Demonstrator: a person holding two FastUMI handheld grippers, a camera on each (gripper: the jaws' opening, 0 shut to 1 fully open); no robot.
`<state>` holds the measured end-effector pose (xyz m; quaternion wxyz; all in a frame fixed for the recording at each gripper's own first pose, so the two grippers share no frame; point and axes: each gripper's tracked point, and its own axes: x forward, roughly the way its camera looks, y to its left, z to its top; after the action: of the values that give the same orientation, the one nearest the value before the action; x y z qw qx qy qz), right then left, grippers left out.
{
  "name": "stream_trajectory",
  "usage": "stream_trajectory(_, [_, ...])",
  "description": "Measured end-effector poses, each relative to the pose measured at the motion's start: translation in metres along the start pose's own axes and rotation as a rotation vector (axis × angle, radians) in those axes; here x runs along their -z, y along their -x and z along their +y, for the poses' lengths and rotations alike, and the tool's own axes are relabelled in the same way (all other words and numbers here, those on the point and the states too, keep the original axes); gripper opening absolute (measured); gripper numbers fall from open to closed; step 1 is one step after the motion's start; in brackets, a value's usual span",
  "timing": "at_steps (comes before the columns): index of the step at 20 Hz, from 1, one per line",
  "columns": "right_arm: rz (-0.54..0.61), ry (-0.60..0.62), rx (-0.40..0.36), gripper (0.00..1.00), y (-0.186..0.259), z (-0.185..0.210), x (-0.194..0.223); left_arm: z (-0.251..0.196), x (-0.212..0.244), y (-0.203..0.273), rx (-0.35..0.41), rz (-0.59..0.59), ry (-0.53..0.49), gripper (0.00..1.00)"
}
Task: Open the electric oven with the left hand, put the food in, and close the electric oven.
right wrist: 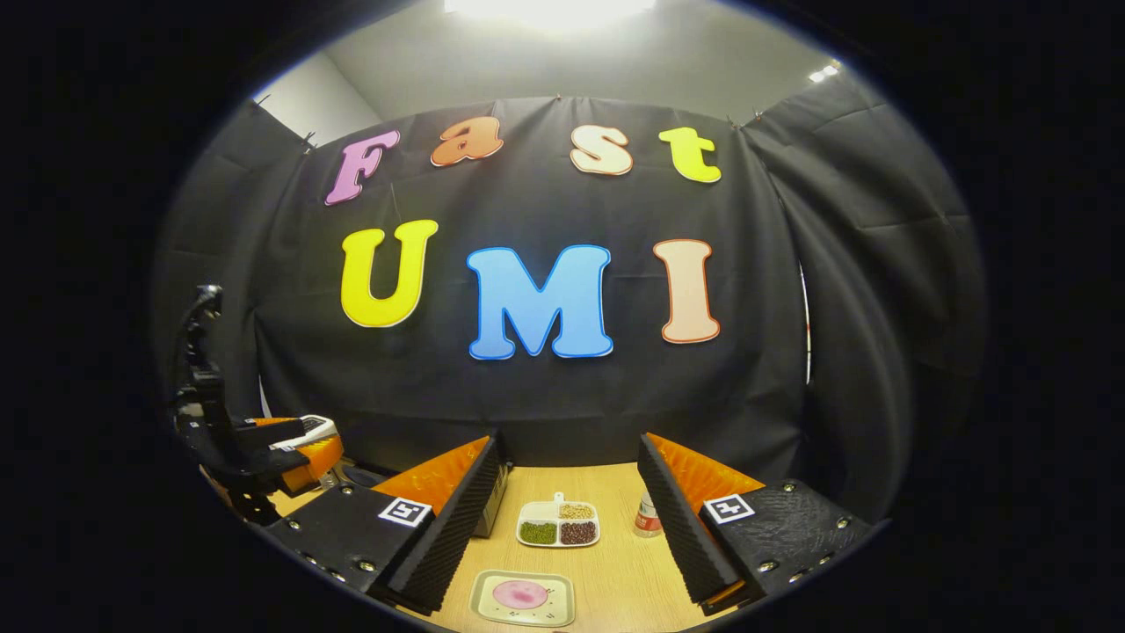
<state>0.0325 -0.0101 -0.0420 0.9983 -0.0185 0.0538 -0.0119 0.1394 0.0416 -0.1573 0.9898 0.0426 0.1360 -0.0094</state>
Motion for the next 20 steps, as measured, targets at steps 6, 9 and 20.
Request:
stream_trajectory(6, [0.054, 0.003, 0.057, 0.97, -0.005, -0.015, 0.017, 0.018, 0.07, -0.083, 0.0, 0.157, 0.05, 1.0])
stream_trajectory(9, [0.074, 0.009, 0.093, 0.97, -0.001, -0.025, 0.024, 0.023, 0.094, -0.105, -0.004, 0.202, 0.046, 0.99])
stream_trajectory(20, [0.09, -0.006, 0.104, 0.97, 0.005, -0.026, 0.031, 0.024, 0.118, -0.091, -0.003, 0.23, 0.055, 0.94])
